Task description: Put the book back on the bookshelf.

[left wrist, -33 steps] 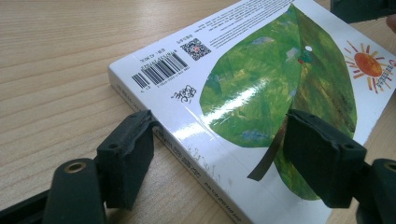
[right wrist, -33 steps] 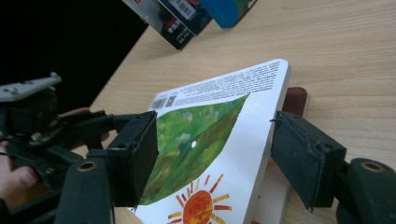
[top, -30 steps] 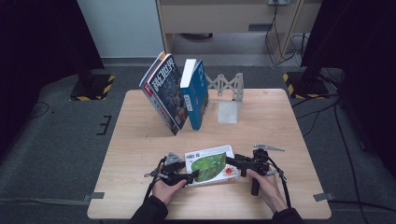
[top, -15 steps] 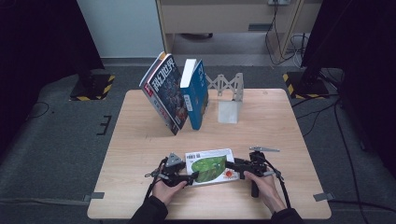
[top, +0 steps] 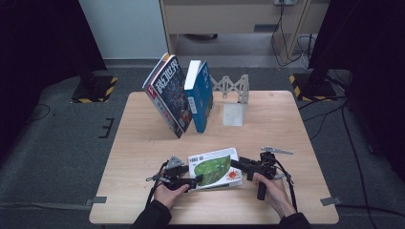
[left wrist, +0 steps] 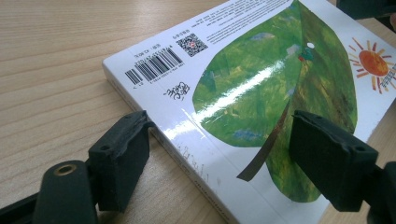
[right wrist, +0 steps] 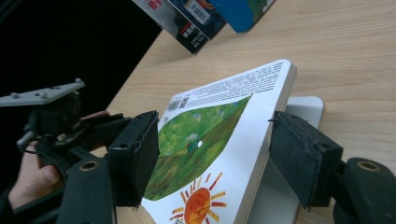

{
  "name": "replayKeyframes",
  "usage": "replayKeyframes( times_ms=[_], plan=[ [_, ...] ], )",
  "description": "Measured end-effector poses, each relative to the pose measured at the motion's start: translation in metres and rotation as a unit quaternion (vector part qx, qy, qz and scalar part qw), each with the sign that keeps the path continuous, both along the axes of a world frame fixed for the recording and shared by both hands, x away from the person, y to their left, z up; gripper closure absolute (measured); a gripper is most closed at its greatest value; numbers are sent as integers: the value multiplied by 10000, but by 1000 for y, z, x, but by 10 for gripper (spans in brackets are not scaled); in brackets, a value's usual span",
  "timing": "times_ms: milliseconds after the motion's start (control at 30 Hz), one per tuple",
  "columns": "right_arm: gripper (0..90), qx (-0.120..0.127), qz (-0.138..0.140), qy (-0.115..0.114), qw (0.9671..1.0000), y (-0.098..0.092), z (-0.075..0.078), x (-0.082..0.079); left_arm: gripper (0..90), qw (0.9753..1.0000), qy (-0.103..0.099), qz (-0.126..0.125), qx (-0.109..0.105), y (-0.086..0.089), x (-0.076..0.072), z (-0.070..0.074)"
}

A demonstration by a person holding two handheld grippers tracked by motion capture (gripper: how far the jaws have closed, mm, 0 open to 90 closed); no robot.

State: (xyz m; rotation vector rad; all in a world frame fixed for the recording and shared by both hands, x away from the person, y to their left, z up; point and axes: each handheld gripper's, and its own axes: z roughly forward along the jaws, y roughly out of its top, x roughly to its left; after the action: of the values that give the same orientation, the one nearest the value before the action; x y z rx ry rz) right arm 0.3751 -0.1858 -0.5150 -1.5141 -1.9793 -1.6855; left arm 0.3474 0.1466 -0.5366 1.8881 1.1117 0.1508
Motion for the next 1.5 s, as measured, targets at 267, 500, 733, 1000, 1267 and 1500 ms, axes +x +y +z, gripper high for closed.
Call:
replayKeyframes(
  times_ms=[267,500,733,1000,1267,1500],
  plan=[
    [317,-485,95,185,9986,6,-12,1,209,10000,-29,17,42,-1,0,0],
    [339,-674,77,234,9974,6,-18,5,230,9997,-107,-51,192,-2,-1,1],
    [326,-701,69,196,9973,7,-18,5,227,9998,-93,-75,173,-2,-1,1],
    [328,-222,49,29,9997,1,-4,3,202,9998,-78,-143,64,1,-1,1],
    [323,-431,71,185,9989,5,-14,4,197,9999,-71,-144,38,2,-1,1],
    [358,178,18,129,9998,-2,-4,3,192,9999,-71,-141,41,1,-1,1]
  ],
)
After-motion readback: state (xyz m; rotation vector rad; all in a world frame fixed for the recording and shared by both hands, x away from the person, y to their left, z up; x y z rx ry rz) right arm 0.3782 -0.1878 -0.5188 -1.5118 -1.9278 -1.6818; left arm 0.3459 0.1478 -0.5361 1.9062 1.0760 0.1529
